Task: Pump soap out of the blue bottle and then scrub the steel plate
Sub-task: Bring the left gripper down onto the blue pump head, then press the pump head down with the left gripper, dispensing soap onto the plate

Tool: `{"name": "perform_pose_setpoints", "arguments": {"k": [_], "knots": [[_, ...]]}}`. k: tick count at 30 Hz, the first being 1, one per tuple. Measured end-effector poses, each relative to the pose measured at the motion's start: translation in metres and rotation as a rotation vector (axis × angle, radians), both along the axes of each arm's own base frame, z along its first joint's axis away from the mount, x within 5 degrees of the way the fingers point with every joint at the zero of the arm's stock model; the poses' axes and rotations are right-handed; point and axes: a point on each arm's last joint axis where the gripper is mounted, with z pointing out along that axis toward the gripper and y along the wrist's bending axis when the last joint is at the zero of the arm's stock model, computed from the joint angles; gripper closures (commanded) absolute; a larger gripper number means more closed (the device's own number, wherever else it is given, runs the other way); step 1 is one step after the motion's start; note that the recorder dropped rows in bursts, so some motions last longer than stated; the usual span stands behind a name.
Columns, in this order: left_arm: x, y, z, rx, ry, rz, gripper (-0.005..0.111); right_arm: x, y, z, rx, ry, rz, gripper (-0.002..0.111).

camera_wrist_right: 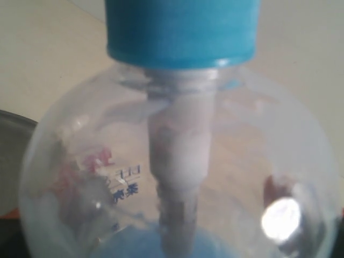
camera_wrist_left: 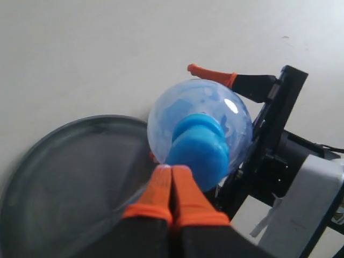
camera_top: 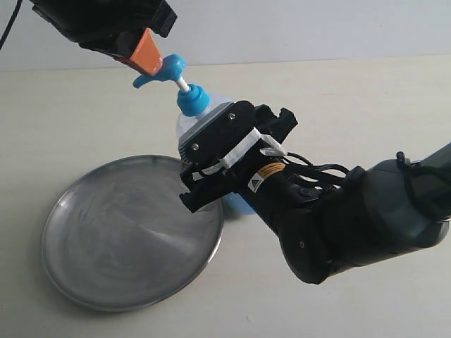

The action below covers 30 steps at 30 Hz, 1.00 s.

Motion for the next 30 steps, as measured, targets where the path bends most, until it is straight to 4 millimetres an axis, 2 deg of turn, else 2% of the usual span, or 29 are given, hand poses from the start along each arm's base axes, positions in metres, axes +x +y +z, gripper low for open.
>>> {"name": "perform_pose_setpoints", "arguments": {"k": [30], "knots": [[0.0038,-0.0063,0.0063,-0.09,-0.038,0.029,0.107,-0.0002,0.0009,0.0003,-0.002,-0.005,0.016,0.108]]}}
